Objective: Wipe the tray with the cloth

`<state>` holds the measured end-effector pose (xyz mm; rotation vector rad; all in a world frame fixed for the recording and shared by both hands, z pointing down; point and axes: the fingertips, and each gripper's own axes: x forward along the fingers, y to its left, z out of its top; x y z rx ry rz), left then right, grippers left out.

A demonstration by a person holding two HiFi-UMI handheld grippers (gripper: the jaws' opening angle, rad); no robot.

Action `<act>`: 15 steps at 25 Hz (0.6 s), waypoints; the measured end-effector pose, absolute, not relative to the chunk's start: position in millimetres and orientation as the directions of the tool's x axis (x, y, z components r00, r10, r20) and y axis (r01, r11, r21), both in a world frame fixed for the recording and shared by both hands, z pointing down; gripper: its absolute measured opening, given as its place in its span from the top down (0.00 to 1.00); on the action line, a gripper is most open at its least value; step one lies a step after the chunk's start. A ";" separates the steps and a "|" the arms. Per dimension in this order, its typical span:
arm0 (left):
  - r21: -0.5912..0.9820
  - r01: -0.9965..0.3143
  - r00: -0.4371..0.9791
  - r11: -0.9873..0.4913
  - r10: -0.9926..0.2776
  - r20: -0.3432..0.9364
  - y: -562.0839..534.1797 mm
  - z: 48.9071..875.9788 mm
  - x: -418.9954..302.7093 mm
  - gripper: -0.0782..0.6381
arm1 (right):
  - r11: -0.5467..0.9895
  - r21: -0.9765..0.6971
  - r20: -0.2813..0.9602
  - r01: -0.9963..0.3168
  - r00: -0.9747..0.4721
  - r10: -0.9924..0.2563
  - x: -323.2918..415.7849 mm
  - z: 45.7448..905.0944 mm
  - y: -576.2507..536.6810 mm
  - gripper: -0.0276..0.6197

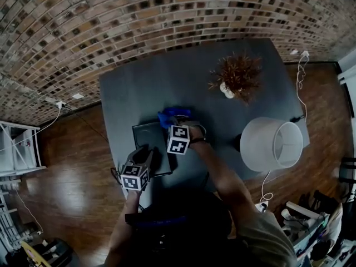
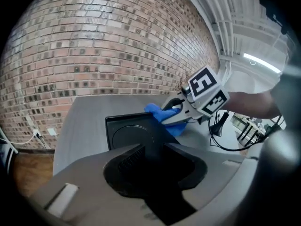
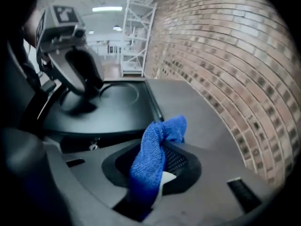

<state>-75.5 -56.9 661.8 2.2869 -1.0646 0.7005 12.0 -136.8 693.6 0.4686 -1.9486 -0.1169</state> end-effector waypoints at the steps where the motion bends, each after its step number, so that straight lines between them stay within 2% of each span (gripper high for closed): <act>1: 0.228 -0.799 0.553 -0.556 -0.532 0.641 -57.7 661.0 -75.6 0.72 | 0.947 0.266 0.889 -0.180 -0.333 -0.313 7.5 695.1 -115.1 0.79; 3: 0.213 -0.806 0.542 -0.552 -0.545 0.639 -60.6 660.1 -76.3 0.72 | 0.987 0.160 0.936 0.007 -0.320 -0.149 7.6 700.4 -63.7 0.79; 4: 0.206 -0.809 0.537 -0.550 -0.550 0.639 -61.1 660.3 -77.0 0.72 | 0.992 0.115 0.939 0.043 -0.331 -0.094 10.2 703.4 -50.0 0.79; 5: 0.202 -0.811 0.534 -0.550 -0.552 0.641 -60.8 661.3 -77.8 0.72 | 0.994 0.104 0.932 0.012 -0.351 -0.093 14.7 706.0 -53.8 0.79; 6: 0.199 -0.811 0.532 -0.550 -0.552 0.642 -60.5 662.4 -78.0 0.72 | 0.989 0.131 0.920 -0.075 -0.361 -0.150 21.5 707.7 -74.4 0.79; 8: 0.193 -0.814 0.528 -0.548 -0.559 0.639 -62.0 661.4 -76.0 0.72 | 0.932 0.242 0.889 -0.269 -0.323 -0.324 34.8 709.5 -133.1 0.79; 9: 0.192 -0.816 0.526 -0.545 -0.562 0.638 -62.5 660.0 -75.0 0.72 | 0.906 0.282 0.877 -0.314 -0.298 -0.377 35.2 711.6 -153.6 0.79; 11: 0.196 -0.820 0.523 -0.537 -0.566 0.637 -61.9 658.9 -75.4 0.72 | 0.909 0.315 0.878 -0.272 -0.279 -0.388 21.3 722.0 -161.3 0.79; 15: 0.201 -0.821 0.525 -0.534 -0.568 0.634 -63.3 657.3 -76.5 0.72 | 0.959 0.280 0.916 -0.044 -0.285 -0.281 10.4 731.0 -113.5 0.78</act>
